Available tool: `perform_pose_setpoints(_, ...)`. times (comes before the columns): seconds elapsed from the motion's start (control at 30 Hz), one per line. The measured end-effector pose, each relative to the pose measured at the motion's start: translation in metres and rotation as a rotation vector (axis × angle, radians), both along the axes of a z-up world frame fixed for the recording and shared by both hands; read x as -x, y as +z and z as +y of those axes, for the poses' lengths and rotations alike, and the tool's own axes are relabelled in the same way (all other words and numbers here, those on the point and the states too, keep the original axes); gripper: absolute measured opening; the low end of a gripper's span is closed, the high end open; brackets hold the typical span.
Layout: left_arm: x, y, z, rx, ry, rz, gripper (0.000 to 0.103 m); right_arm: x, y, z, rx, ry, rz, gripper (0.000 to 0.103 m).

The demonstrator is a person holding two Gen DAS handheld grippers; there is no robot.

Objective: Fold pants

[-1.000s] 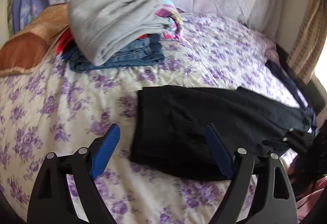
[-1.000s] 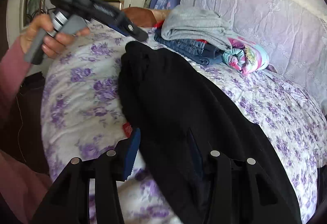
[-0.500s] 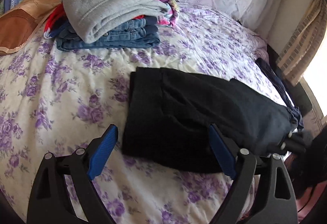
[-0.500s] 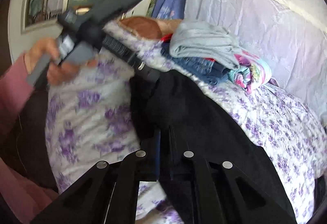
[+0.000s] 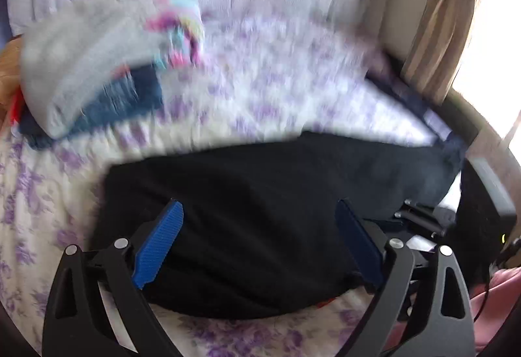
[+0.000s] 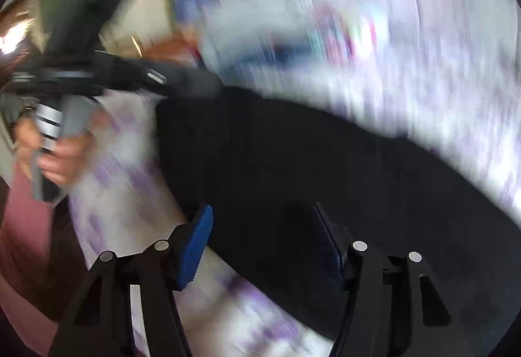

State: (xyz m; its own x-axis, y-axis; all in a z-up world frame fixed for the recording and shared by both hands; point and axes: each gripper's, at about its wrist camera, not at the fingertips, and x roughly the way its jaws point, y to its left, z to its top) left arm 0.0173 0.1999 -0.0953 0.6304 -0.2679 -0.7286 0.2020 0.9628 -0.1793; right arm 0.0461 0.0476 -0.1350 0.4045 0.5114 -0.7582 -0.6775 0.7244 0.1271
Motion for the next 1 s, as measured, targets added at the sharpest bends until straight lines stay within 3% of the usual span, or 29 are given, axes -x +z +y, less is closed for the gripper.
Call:
perform_pose_setpoints(0.07,-0.011,-0.034,0.002,-0.074,0.054,0.123,0.089,-0.008,-0.005,-0.021,-0.100,-0.010,0.075,0.064)
perform_pose_setpoints(0.13,0.001,-0.036,0.004,-0.087,0.046,0.087,0.089,-0.009,0.002,-0.038,-0.153,-0.024,0.114,0.065)
perform_pose_setpoints(0.2,0.010,-0.022,0.004,-0.158,0.069,0.080,0.089,-0.006,0.014,-0.062,-0.213,-0.086,0.073,0.070)
perform_pose_setpoints(0.33,0.013,0.009,0.007,-0.143,0.120,0.035,0.091,-0.006,0.016,-0.112,-0.278,-0.252,0.003,0.077)
perform_pose_setpoints(0.43,0.005,0.024,-0.023,-0.114,0.055,-0.024,0.095,-0.020,-0.014,-0.138,-0.266,-0.371,0.110,0.076)
perform_pose_setpoints(0.6,-0.026,0.016,-0.090,-0.094,-0.083,0.010,0.095,-0.017,0.024,-0.136,-0.262,-0.249,0.001,0.075)
perform_pose_setpoints(0.7,-0.048,0.008,-0.119,-0.072,-0.128,0.044,0.095,-0.044,0.059,-0.142,-0.284,-0.177,-0.055,0.075)
perform_pose_setpoints(0.83,-0.073,-0.019,-0.145,-0.109,-0.137,0.082,0.096,-0.112,0.076,-0.133,-0.275,-0.041,-0.007,0.076)
perform_pose_setpoints(0.93,-0.088,-0.057,-0.146,-0.165,-0.107,0.169,0.096,-0.158,0.063,-0.100,-0.135,-0.017,0.050,0.076)
perform_pose_setpoints(1.0,-0.083,-0.057,-0.145,-0.152,-0.126,0.145,0.099,-0.175,0.049,-0.079,-0.043,0.016,0.112,0.076)
